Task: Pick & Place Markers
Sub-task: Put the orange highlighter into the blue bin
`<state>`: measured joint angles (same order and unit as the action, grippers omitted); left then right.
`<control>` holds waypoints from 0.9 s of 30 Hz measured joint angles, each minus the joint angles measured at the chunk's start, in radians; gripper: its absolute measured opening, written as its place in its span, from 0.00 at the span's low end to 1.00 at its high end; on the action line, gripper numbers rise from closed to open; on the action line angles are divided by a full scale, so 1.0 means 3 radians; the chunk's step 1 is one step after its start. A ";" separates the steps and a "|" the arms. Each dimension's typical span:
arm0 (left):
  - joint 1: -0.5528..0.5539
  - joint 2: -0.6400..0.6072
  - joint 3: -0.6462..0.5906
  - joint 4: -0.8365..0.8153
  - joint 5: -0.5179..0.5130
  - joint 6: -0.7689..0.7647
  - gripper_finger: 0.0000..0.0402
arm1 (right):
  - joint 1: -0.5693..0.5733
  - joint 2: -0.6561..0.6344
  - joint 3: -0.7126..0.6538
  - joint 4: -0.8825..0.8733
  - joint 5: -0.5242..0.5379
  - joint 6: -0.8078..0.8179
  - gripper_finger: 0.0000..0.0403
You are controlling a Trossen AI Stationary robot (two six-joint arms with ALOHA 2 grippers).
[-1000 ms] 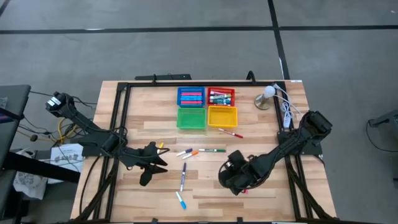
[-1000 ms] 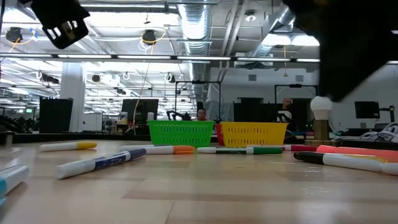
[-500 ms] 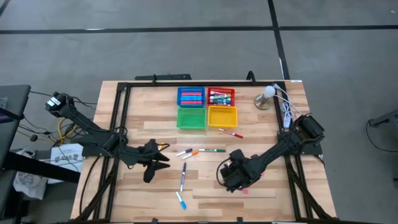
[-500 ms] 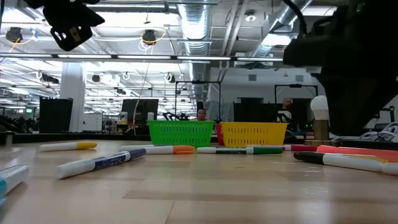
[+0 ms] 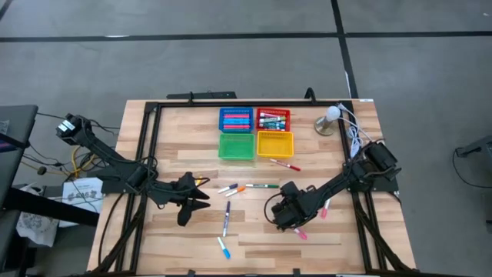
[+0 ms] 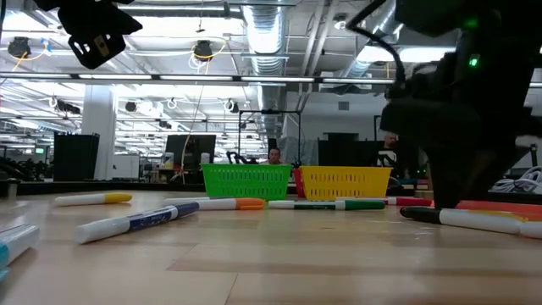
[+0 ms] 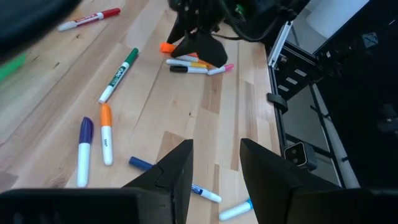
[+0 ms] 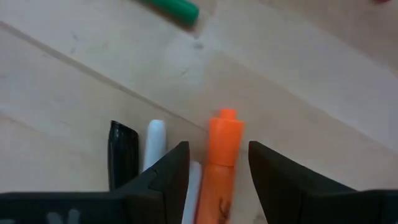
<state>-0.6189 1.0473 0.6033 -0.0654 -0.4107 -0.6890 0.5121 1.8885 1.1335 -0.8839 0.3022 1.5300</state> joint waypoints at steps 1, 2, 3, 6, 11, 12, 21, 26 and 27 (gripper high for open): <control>0.0000 0.0000 0.0000 0.0000 0.0000 0.0000 0.33 | -0.0017 0.0000 -0.0044 0.0085 -0.0036 -0.0037 0.39; 0.0000 0.0000 0.0000 0.0000 0.0000 0.0000 0.33 | -0.0025 -0.0003 -0.0087 0.0171 -0.0052 -0.0056 0.38; 0.0000 0.0001 0.0000 0.0000 0.0000 0.0000 0.33 | -0.0039 -0.0019 -0.0148 0.0270 -0.0061 -0.0058 0.38; -0.0003 0.0001 0.0001 0.0000 0.0000 0.0000 0.33 | -0.0054 -0.0031 -0.0266 0.0396 -0.0051 0.0001 0.36; -0.0009 0.0001 0.0001 -0.0001 0.0000 0.0000 0.33 | -0.0055 -0.0028 -0.0291 0.0389 -0.0043 0.0046 0.31; -0.0008 0.0001 0.0001 -0.0001 0.0000 0.0000 0.33 | -0.0055 -0.0028 -0.0291 0.0391 -0.0043 0.0047 0.30; -0.0008 0.0003 0.0003 -0.0004 -0.0001 0.0011 0.33 | -0.0055 -0.0016 -0.0202 0.0324 -0.0059 0.0047 0.12; -0.0008 0.0003 0.0003 -0.0016 -0.0015 0.0022 0.33 | -0.0057 0.0005 -0.0052 0.0023 -0.0026 0.0048 0.15; -0.0008 0.0003 0.0003 -0.0017 -0.0015 0.0031 0.33 | -0.0059 0.0007 -0.0038 -0.0049 -0.0025 0.0048 0.16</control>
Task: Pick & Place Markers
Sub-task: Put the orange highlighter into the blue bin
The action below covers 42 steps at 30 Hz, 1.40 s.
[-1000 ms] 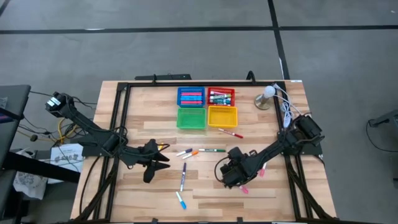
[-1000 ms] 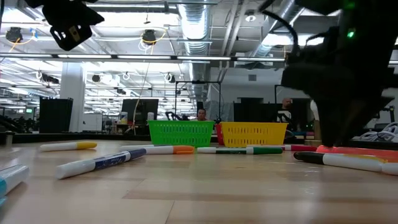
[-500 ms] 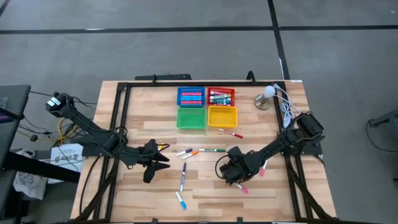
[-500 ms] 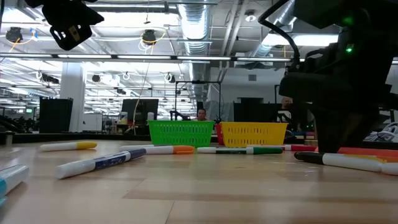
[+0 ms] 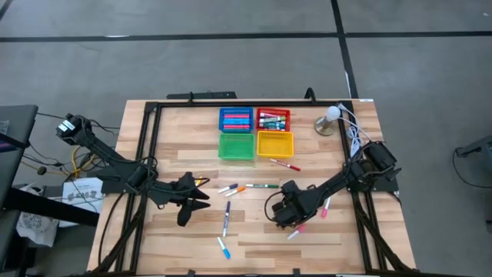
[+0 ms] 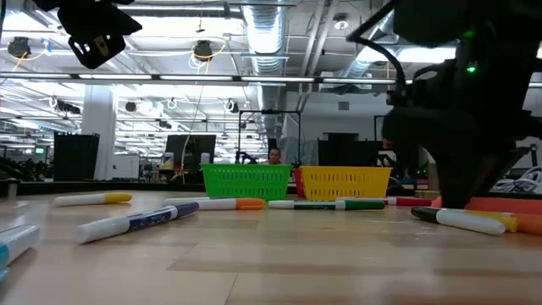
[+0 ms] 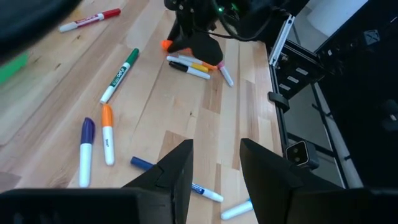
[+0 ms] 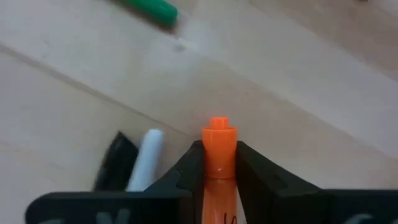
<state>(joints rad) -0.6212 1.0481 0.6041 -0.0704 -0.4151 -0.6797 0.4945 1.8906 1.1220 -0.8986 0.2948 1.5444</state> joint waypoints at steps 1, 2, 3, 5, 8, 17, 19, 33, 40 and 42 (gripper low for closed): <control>0.0000 0.0000 0.0000 0.0000 0.0000 0.0004 0.33 | -0.0005 0.0003 0.0029 -0.0036 0.0000 0.0001 0.16; 0.0000 0.0000 0.0000 0.0001 0.0000 0.0005 0.33 | -0.0005 0.0002 0.0059 -0.0047 0.0008 0.0001 0.16; 0.0000 0.0000 0.0000 0.0000 0.0000 0.0005 0.33 | -0.0005 -0.0001 0.0080 -0.0064 0.0013 0.0001 0.16; 0.0000 0.0000 0.0000 0.0000 0.0000 0.0005 0.33 | -0.0002 -0.0002 0.0098 -0.0141 0.0012 0.0001 0.15; 0.0000 0.0000 0.0000 0.0000 0.0000 0.0007 0.33 | -0.0001 -0.0005 0.0162 -0.0144 0.0024 0.0000 0.13; 0.0001 0.0000 0.0001 -0.0001 0.0001 0.0047 0.33 | -0.0021 -0.0007 0.0521 -0.0389 0.0206 -0.0029 0.13; 0.0000 0.0000 0.0001 0.0000 0.0001 0.0069 0.33 | -0.0022 -0.0009 0.0670 -0.0503 0.0353 -0.0031 0.13; 0.0116 -0.0237 0.0001 -0.0010 0.0001 0.0477 0.33 | -0.0458 -0.0018 0.1750 -0.0388 0.1258 -0.1482 0.13; 0.0236 -0.0396 0.0002 -0.0009 -0.0004 0.0767 0.33 | -0.0914 -0.0019 0.1989 0.0333 0.1261 -0.2711 0.13; 0.0301 -0.0413 0.0003 -0.0014 0.0001 0.0769 0.33 | -0.1077 -0.0020 0.2021 0.0482 0.1156 -0.3023 0.13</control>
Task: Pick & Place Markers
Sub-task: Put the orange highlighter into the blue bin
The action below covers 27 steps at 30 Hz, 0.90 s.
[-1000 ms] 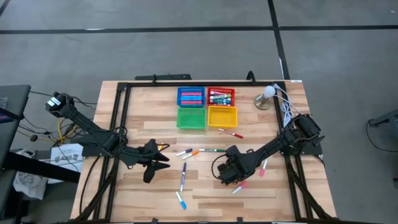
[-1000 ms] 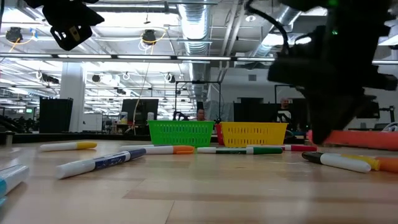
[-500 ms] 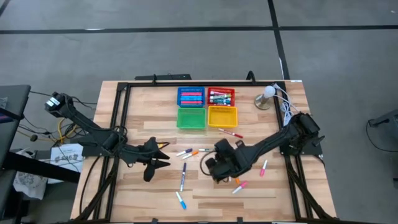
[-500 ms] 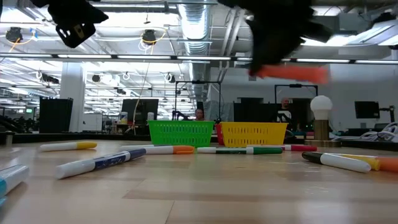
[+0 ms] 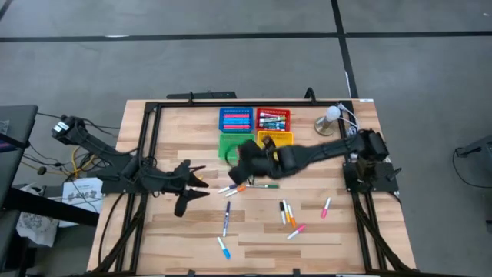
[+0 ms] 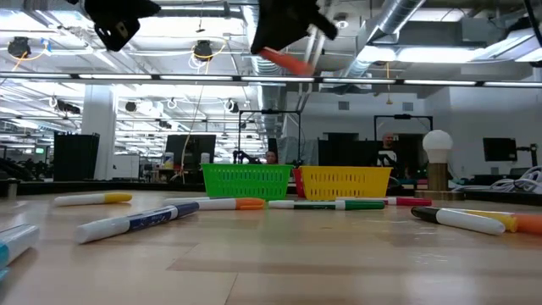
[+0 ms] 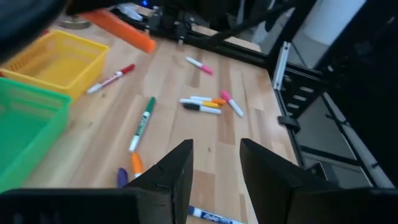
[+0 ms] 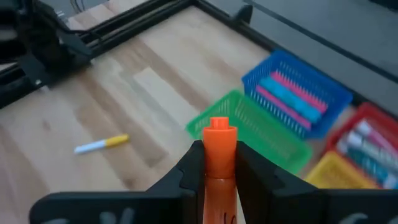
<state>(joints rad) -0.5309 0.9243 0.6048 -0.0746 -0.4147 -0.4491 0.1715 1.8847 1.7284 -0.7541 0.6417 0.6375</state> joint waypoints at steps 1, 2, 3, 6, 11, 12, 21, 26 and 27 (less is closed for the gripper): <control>0.0029 -0.0006 0.0000 -0.0016 -0.0001 0.0006 0.33 | -0.0087 0.0000 0.0013 0.0060 -0.0074 -0.0140 0.13; 0.0066 -0.0008 0.0000 -0.0022 -0.0002 0.0037 0.33 | -0.0175 0.0001 0.0019 0.0125 -0.0158 -0.0285 0.13; 0.0107 -0.0007 0.0000 -0.0023 0.0000 0.0088 0.33 | -0.0266 0.0000 0.0020 0.0184 -0.0247 -0.0428 0.13; 0.0273 -0.0007 0.0000 -0.0027 -0.0002 0.0221 0.33 | -0.0534 0.0000 0.0020 0.0287 -0.0495 -0.0842 0.13; 0.0719 -0.0124 -0.0001 -0.0084 -0.0011 0.0257 0.33 | -0.0957 0.0000 0.0020 0.0529 -0.0777 -0.1469 0.13; 0.0820 -0.0174 -0.0001 -0.0120 -0.0011 0.0263 0.33 | -0.1037 0.0000 0.0020 0.0604 -0.0854 -0.1588 0.13; 0.1570 -0.0285 -0.0001 -0.0244 0.0151 0.0234 0.33 | -0.1652 0.0000 0.0020 0.1077 -0.1557 -0.2329 0.13; 0.1809 -0.0244 0.0000 -0.0150 0.0157 0.0238 0.33 | -0.1882 0.0000 0.0020 0.1151 -0.1953 -0.2424 0.13; 0.1851 -0.0235 -0.0001 -0.0125 0.0161 0.0261 0.33 | -0.1901 0.0000 0.0020 0.1187 -0.2045 -0.2425 0.13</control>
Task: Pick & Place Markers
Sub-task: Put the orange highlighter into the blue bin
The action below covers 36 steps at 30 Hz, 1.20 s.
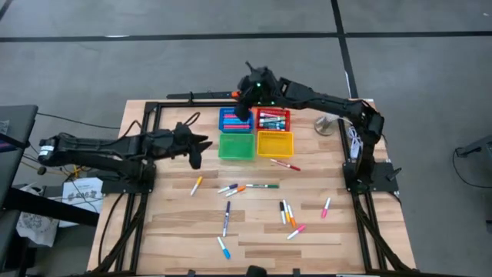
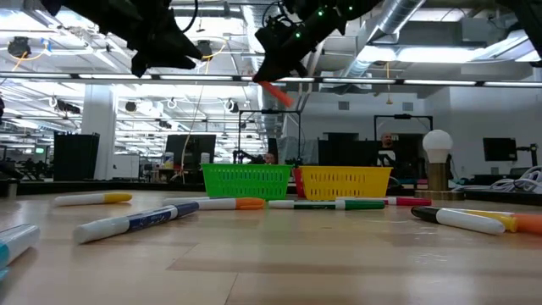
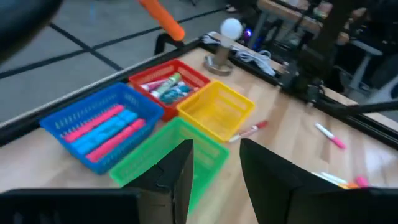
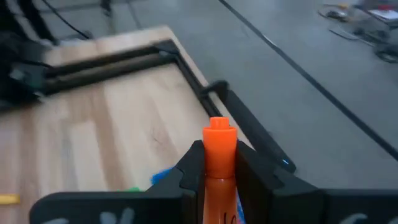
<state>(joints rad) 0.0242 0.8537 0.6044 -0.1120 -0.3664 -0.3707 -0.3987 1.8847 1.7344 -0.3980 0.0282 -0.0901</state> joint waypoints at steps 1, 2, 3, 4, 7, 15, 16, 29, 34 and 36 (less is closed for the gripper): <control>0.0044 0.0023 -0.0001 0.0072 0.0000 0.0047 0.33 | -0.0006 0.0000 0.0000 0.0049 -0.0102 0.0005 0.13; 0.0082 0.0056 0.0000 0.0216 0.0000 0.0115 0.33 | -0.0008 0.0000 0.0000 0.0116 -0.0218 0.0007 0.13; 0.0110 0.0080 0.0000 0.0315 0.0000 0.0199 0.33 | 0.0001 0.0000 0.0000 0.0197 -0.0335 0.0023 0.13; 0.0137 0.0109 0.0000 0.0424 0.0000 0.0296 0.33 | 0.0015 0.0000 0.0000 0.0307 -0.0442 0.0064 0.13; 0.0160 0.0209 0.0000 0.0861 0.0038 0.0586 0.33 | 0.0066 0.0000 0.0000 0.0723 -0.0755 0.0230 0.13; 0.0160 0.0252 0.0001 0.1224 0.0153 0.0778 0.33 | 0.0273 -0.0024 0.0000 0.1411 -0.1235 0.0591 0.13; 0.0160 0.0249 0.0001 0.1224 0.0153 0.0777 0.33 | 0.0311 -0.0031 0.0000 0.1431 -0.1234 0.0575 0.13; 0.0159 0.0246 0.0000 0.1262 0.0226 0.0763 0.33 | 0.0695 -0.0034 0.0000 0.1600 -0.1077 0.0543 0.13; 0.0158 0.0247 -0.0004 0.1420 0.0427 0.0764 0.33 | 0.0763 -0.0034 0.0000 0.1655 -0.0968 0.0527 0.13; 0.0157 0.0247 -0.0004 0.1457 0.0454 0.0777 0.33 | 0.0770 -0.0034 0.0000 0.1653 -0.0967 0.0530 0.13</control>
<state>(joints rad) 0.0714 0.9279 0.6032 0.3250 -0.2302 -0.1378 -0.1677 1.8744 1.7344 0.0980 -0.2619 0.0689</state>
